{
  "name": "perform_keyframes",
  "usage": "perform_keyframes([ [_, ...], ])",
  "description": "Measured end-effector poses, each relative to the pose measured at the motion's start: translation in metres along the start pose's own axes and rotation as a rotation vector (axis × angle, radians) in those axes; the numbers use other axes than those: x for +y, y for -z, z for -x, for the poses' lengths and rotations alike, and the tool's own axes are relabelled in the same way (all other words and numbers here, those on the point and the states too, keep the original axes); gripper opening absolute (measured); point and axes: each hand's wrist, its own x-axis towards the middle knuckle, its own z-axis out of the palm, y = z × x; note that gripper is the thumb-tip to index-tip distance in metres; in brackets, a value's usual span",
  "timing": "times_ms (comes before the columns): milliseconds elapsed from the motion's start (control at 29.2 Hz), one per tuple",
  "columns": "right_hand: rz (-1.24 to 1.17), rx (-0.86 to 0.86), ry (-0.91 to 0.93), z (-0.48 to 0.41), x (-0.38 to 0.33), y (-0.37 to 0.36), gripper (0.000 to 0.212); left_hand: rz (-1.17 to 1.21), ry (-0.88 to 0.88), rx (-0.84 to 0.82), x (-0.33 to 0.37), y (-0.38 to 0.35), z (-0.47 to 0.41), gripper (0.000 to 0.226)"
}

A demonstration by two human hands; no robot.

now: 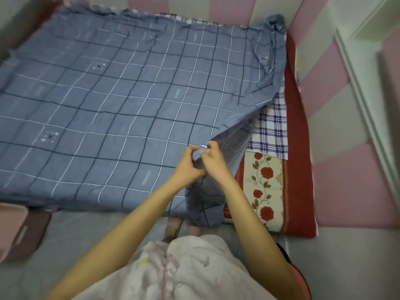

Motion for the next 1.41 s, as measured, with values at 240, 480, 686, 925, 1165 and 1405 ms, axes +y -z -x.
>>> perform_keyframes([
  [240,0.036,-0.172,0.242,0.0,-0.008,0.011,0.015,-0.076,0.027,0.416,0.0,0.005,-0.006,0.014],
  [480,-0.167,-0.123,0.319,-0.019,-0.018,0.014,0.041,-0.126,-0.092,0.456,0.007,0.026,-0.004,0.031],
  [686,0.126,-0.043,0.512,-0.036,-0.027,0.003,0.027,-0.057,-0.179,0.284,0.023,0.053,0.002,0.03],
  [925,-0.185,-0.114,0.52,-0.031,-0.064,-0.04,0.03,-0.3,0.069,0.566,-0.018,0.119,0.008,0.03],
  [1165,-0.132,0.026,0.532,-0.029,-0.093,-0.142,0.014,-0.162,0.262,0.693,-0.103,0.227,0.041,0.031],
  [1405,-0.026,0.15,0.52,-0.037,-0.139,-0.285,0.021,-0.136,0.106,0.806,-0.157,0.374,0.09,0.037],
])
